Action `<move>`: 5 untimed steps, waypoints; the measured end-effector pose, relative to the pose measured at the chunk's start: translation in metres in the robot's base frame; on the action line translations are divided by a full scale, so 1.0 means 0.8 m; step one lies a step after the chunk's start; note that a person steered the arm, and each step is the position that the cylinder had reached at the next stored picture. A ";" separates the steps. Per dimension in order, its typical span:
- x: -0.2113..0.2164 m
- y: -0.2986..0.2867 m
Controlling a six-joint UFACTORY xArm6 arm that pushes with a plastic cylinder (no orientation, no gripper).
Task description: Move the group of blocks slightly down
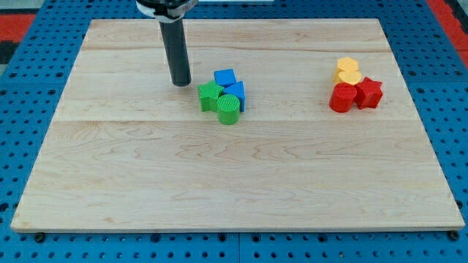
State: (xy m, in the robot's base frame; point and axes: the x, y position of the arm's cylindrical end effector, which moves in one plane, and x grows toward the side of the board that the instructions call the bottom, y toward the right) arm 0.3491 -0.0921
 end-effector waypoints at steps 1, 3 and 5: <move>-0.016 0.038; -0.009 0.097; 0.044 0.120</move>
State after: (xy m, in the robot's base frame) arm 0.3841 0.0035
